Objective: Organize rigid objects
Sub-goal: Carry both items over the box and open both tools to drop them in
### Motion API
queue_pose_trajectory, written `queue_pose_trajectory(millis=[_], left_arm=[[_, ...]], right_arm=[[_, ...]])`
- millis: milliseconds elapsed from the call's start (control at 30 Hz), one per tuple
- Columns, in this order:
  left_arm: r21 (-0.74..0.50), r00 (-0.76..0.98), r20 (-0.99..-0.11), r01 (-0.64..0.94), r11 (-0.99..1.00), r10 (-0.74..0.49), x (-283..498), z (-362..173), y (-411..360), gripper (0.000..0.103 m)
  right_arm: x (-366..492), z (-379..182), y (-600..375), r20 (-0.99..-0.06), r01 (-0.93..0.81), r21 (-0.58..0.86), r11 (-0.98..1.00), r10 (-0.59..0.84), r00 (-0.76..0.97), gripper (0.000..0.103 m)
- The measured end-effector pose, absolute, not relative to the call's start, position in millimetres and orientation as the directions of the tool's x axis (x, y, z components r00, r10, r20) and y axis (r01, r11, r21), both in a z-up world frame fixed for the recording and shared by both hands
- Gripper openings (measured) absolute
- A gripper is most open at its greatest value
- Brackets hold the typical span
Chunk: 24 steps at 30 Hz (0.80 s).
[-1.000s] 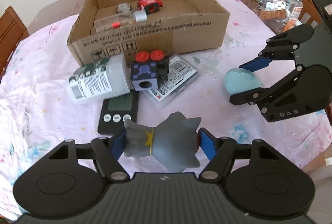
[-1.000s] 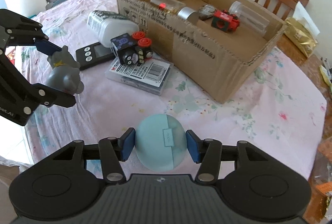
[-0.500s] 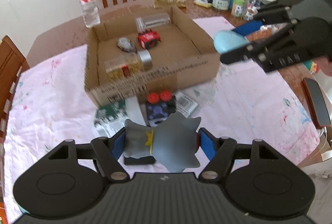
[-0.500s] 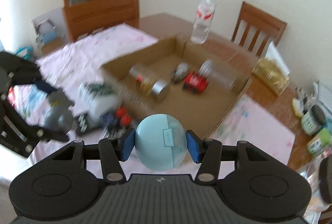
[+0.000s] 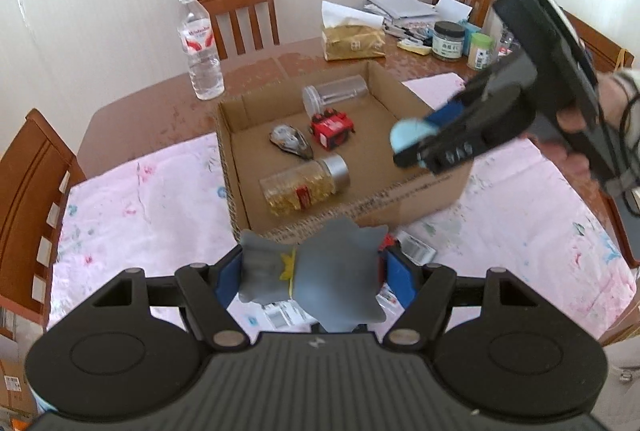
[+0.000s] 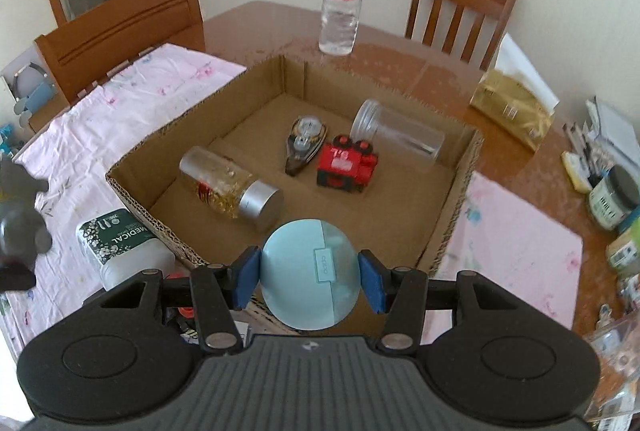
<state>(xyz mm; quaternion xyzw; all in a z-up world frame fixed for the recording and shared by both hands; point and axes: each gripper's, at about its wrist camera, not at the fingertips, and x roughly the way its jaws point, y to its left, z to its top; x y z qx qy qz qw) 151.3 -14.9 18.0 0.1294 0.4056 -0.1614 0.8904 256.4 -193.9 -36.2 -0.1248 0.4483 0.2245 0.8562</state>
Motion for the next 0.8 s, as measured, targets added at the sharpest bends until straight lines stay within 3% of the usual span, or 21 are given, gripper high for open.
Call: queue_pose_trajectory(millis=[100,167,233,800], left_arm=[[0.108,0.623,-0.761,0.395,0.912,-0.18,161,18,-11,0.072],[0.11,0.626,-0.758,0.399,0.91,-0.183,167,19,-9,0.072],[0.112,0.63,-0.753,0.406,0.907,-0.189,176,20,-7,0.072],[0.115,0.62,-0.748,0.473,0.874,-0.237,299,5,-24,0.072]], right_arm=[[258,-41,-190,-0.829,-0.478,-0.014,0.878,0.257,0.496,0.063],[259,-38,-190,-0.82,-0.457,0.009,0.889,0.268,0.505,0.096],[256,-31,-192,-0.795,-0.433,0.027,0.901,0.282,0.538,0.103],[206,1,-194,-0.758,-0.191,-0.001,0.982,0.124,0.641,0.103]])
